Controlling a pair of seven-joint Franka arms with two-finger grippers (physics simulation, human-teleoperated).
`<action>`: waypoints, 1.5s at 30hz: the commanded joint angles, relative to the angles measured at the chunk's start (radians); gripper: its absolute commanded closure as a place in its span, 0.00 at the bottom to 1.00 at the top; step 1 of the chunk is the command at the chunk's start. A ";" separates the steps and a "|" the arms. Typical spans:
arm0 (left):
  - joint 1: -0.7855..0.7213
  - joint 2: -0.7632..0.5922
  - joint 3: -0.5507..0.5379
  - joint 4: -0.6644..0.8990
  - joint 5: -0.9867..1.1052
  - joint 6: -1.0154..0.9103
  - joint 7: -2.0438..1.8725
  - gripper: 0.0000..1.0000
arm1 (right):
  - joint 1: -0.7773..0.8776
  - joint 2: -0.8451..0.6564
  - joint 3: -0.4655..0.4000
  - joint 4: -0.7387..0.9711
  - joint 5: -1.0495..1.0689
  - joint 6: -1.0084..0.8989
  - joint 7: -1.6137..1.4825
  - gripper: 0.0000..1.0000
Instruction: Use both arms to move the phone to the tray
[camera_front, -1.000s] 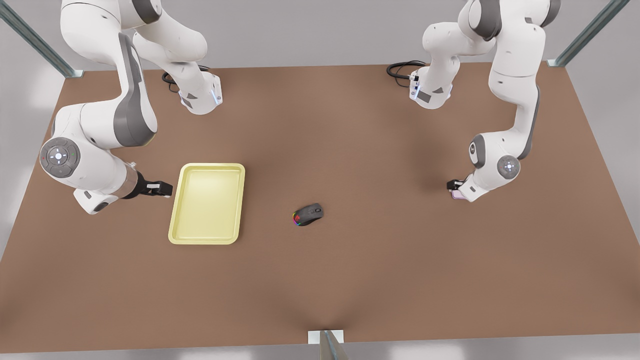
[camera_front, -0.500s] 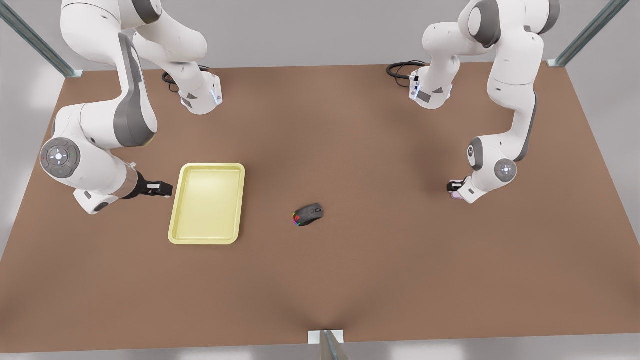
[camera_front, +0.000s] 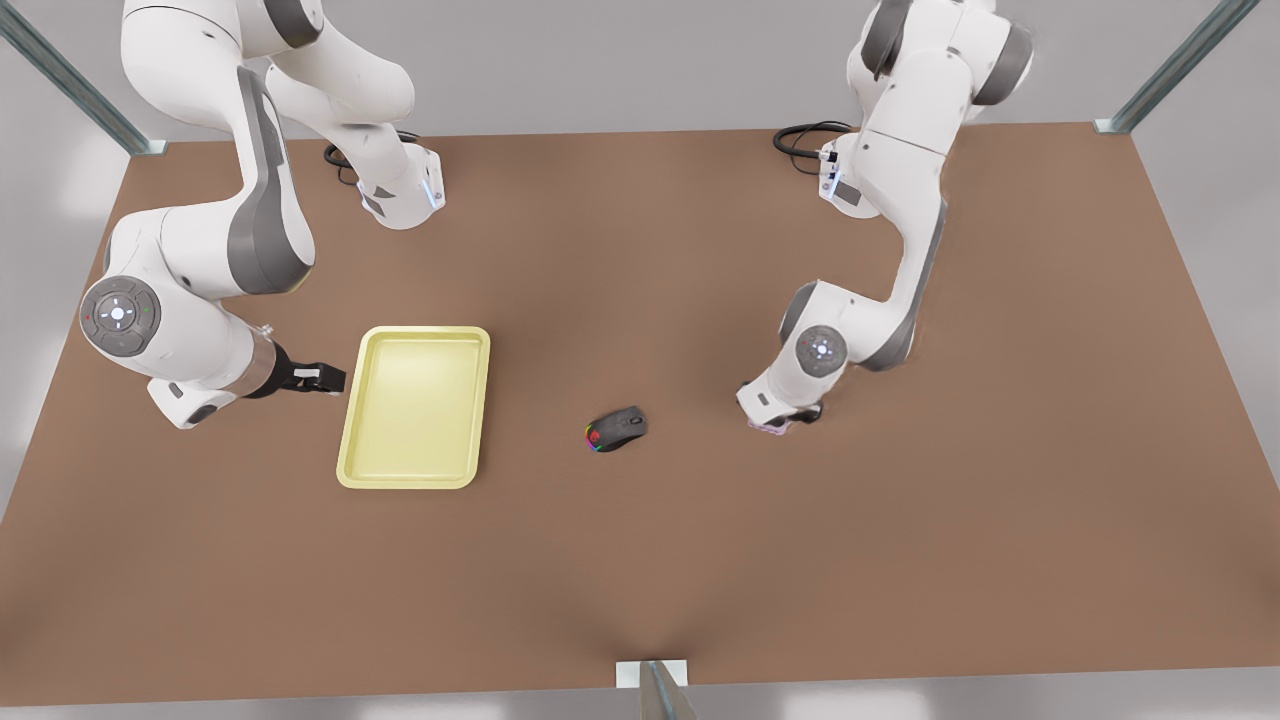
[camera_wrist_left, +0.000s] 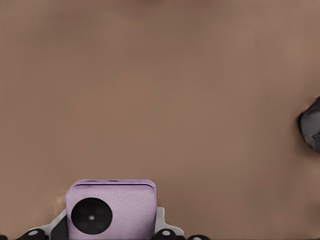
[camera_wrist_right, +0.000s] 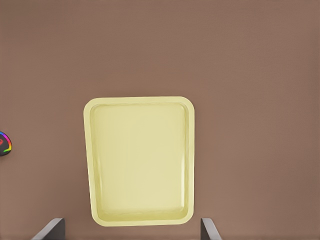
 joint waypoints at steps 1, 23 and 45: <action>-0.115 0.158 -0.010 0.298 -0.061 -0.409 -0.901 0.29 | 0.000 0.000 0.000 0.000 0.001 0.000 -0.001 0.00; 0.225 -0.069 0.040 0.636 -0.018 -0.975 0.014 0.00 | 0.233 0.157 0.008 0.109 -0.002 0.150 0.050 0.00; 0.287 -0.296 0.042 0.376 0.029 -0.941 0.211 0.00 | 0.520 0.364 -0.003 -0.246 0.110 0.727 0.305 0.00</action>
